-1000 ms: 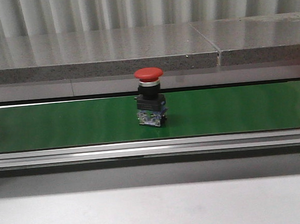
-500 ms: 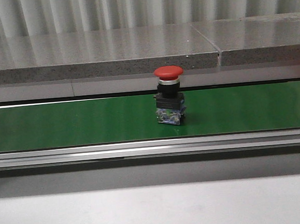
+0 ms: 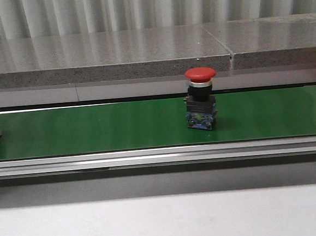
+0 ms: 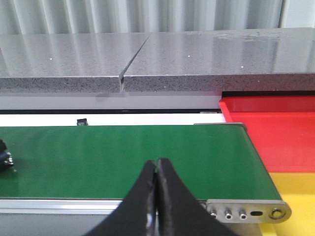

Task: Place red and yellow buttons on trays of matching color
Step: 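Move the right gripper over the red button at the belt's end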

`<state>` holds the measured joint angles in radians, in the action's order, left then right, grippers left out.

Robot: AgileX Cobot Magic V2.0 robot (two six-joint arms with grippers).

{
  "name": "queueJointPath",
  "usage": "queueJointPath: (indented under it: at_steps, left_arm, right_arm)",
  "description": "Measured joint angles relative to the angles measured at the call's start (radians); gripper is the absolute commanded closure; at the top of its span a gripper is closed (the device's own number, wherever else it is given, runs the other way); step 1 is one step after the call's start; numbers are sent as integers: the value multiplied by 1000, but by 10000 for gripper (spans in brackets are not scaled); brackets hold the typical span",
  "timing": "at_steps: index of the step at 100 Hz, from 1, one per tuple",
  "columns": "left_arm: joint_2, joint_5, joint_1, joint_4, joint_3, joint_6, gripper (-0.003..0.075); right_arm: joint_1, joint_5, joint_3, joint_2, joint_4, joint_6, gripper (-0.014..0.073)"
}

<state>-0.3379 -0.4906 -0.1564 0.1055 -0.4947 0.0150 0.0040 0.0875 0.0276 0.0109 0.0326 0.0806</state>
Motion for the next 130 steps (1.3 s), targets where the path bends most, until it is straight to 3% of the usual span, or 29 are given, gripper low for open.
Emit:
queueJointPath:
  at_steps: [5, 31, 71, 97, 104, 111, 130]
  left_arm:
    - [23, 0, 0, 0, 9, 1, 741]
    - [41, 4, 0, 0, 15, 2, 740]
    - [41, 4, 0, 0, 15, 2, 740]
    - [41, 4, 0, 0, 15, 2, 740]
    - [41, 4, 0, 0, 15, 2, 740]
    - [41, 4, 0, 0, 15, 2, 740]
    - [41, 4, 0, 0, 15, 2, 740]
  right_arm:
    - [0, 0, 0, 0, 20, 0, 661]
    - [0, 82, -152, -77, 84, 0, 661]
    - [0, 687, -718, -557, 86, 0, 661]
    - [0, 710, -830, -753, 86, 0, 647]
    - [0, 720, -830, -784, 86, 0, 587]
    - [0, 745, -830, -811, 86, 0, 471]
    - [0, 805, -830, -844, 86, 0, 3]
